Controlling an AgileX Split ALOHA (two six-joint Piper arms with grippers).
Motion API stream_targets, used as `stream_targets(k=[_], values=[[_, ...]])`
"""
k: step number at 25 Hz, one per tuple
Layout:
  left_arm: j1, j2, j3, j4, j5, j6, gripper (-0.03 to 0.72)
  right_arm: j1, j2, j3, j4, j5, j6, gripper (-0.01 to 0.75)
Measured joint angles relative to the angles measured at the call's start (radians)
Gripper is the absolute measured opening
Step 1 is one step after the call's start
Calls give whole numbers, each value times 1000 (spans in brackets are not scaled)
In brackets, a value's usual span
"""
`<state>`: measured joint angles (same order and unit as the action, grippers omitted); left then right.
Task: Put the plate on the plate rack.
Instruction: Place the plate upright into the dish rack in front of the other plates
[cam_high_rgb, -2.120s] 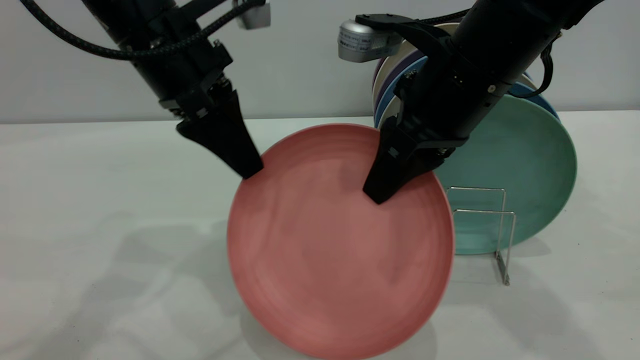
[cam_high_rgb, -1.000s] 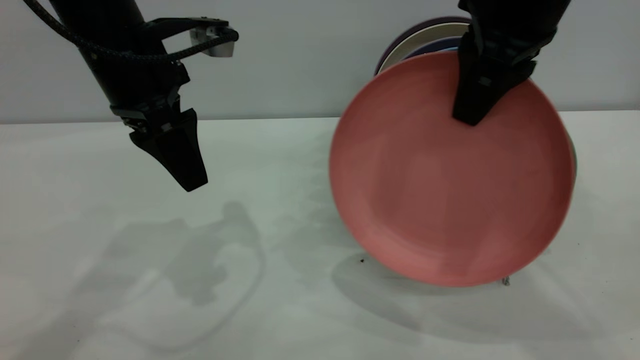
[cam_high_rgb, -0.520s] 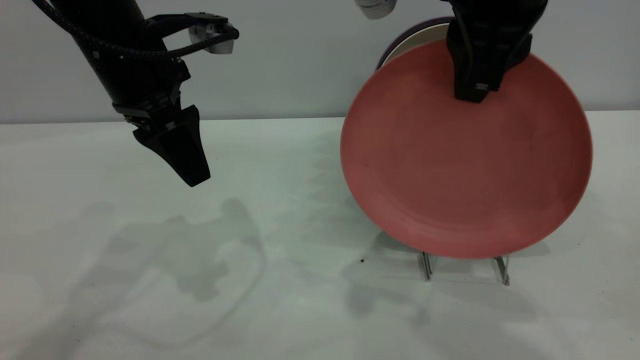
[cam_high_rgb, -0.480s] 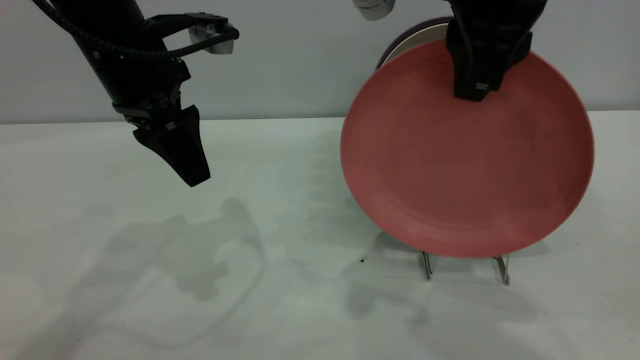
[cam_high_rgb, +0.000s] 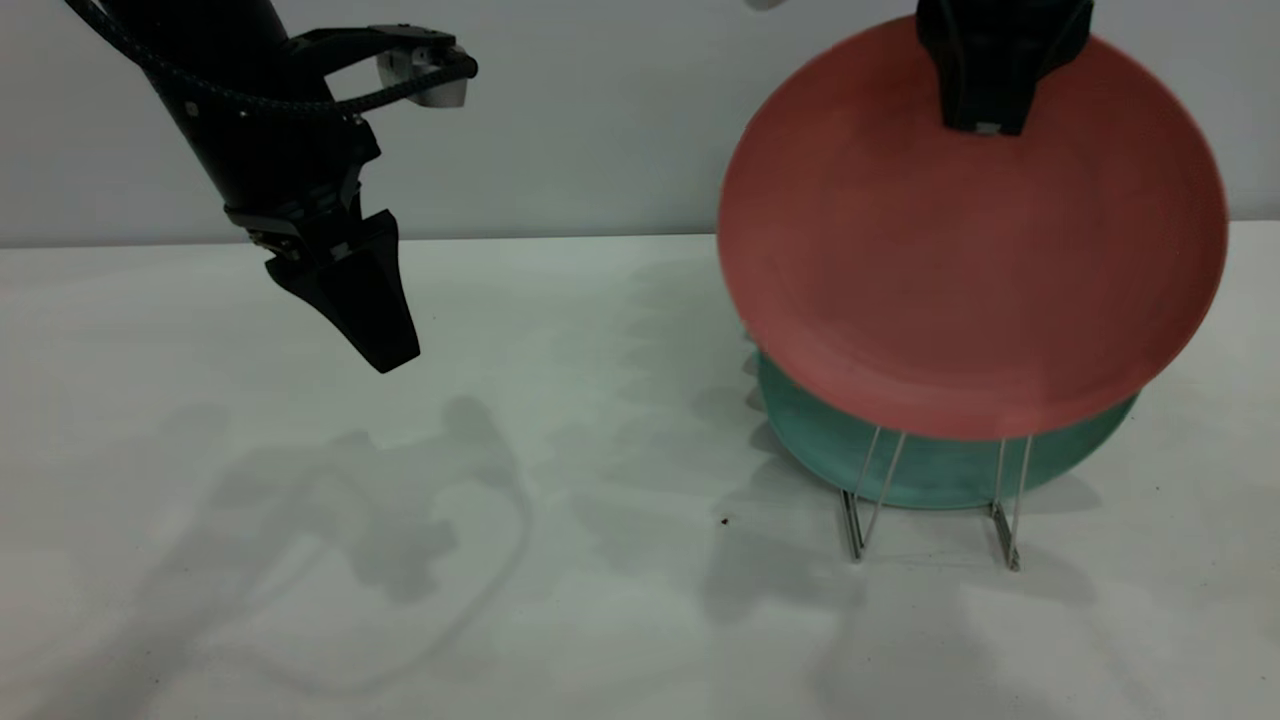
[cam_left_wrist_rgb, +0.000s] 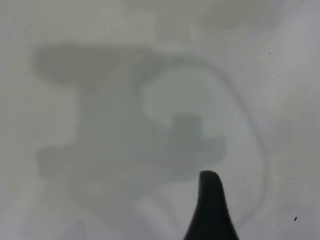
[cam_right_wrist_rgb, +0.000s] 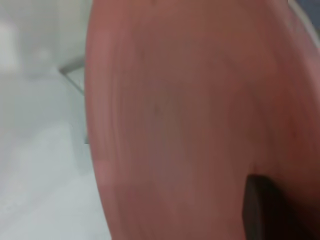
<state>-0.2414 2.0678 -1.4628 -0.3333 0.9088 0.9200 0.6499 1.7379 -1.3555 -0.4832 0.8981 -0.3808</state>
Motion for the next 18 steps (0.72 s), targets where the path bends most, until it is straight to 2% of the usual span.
stream_targets(k=[18], values=[[0,0,0,21,1,0,582,-1,-2,0,-44,-7,12,100]])
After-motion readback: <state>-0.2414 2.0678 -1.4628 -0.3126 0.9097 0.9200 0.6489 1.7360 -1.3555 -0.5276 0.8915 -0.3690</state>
